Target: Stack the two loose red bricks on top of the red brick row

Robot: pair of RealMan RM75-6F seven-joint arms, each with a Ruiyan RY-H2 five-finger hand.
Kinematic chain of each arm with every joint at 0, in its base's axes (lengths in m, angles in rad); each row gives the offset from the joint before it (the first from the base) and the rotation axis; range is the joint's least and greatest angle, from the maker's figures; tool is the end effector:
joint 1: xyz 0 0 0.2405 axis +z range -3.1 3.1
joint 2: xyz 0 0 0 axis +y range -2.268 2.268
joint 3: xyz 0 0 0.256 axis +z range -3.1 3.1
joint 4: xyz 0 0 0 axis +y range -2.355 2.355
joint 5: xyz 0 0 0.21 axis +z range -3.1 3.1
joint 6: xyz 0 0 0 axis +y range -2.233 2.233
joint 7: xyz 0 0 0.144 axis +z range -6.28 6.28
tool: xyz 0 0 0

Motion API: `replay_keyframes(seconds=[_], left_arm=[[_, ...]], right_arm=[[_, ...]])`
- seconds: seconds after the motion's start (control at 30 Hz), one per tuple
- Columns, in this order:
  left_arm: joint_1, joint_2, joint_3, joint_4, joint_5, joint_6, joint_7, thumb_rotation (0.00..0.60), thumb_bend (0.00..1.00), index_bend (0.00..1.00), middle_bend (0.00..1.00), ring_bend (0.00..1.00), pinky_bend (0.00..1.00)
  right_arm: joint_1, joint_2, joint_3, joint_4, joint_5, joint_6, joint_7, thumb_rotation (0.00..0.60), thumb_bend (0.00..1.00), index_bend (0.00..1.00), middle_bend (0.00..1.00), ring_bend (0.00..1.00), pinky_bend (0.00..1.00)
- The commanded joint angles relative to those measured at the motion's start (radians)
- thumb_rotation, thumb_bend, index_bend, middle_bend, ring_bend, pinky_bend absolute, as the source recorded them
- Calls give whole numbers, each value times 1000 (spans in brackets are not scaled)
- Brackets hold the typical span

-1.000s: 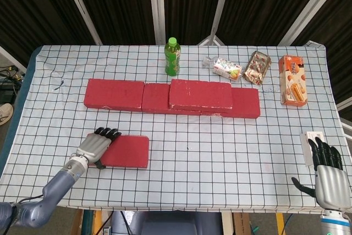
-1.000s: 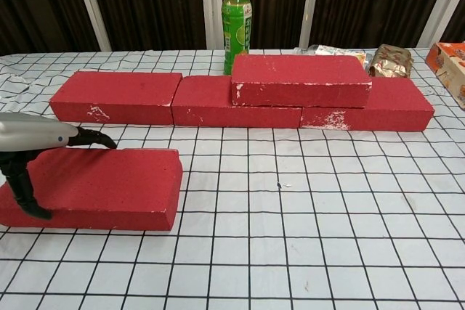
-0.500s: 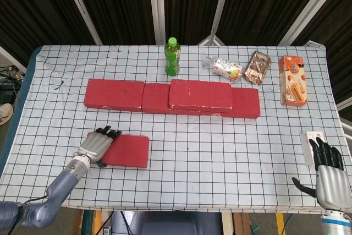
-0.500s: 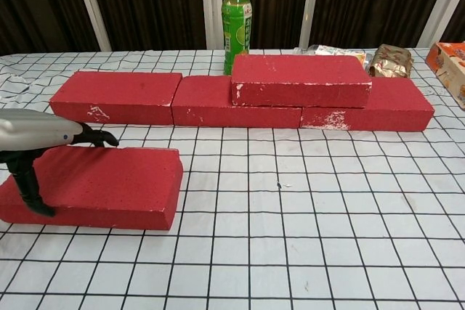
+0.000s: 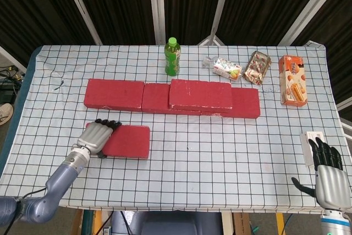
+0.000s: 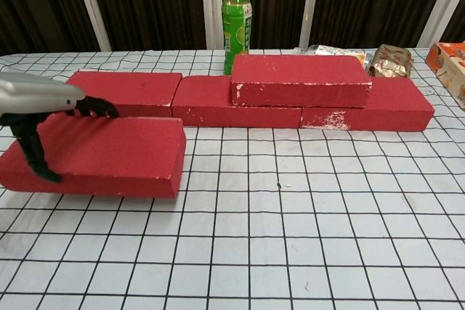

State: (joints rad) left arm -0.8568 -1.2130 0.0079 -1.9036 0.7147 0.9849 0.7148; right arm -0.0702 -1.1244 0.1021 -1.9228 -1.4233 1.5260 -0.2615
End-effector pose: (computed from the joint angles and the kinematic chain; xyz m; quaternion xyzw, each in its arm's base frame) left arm -0.1636 0.3052 0.0423 -0.8004 -0.3604 -0.1895 0.4399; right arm -0.2764 -0.1440 0.1516 0.5231 -0.4428 0.3651 0.6300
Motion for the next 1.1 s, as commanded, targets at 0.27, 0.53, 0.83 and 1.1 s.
replay_keyframes(seconds=[0.27,0.53,0.83,1.1], left_arm=[[-131,177,-146,101,-102,-238,-154,600,149,285,331,175,213],[-293,121,-129,417,-218,-472,-179,600,149,304,315,174,195],[-401,25,-89,609,-192,-592,-210,600,148,306,301,171,191],[-409,-37,-110,722,-103,-652,-298,600,149,304,289,164,191]], right_arm=[[25,-19,29,20,95,-16,-39,600,193,0,0,0,0],[56,-44,65,51,200,-30,-99,600,193,0,0,0,0],[69,-72,68,60,237,-3,-177,600,192,0,0,0,0],[71,-86,61,60,242,23,-222,600,193,0,0,0,0]])
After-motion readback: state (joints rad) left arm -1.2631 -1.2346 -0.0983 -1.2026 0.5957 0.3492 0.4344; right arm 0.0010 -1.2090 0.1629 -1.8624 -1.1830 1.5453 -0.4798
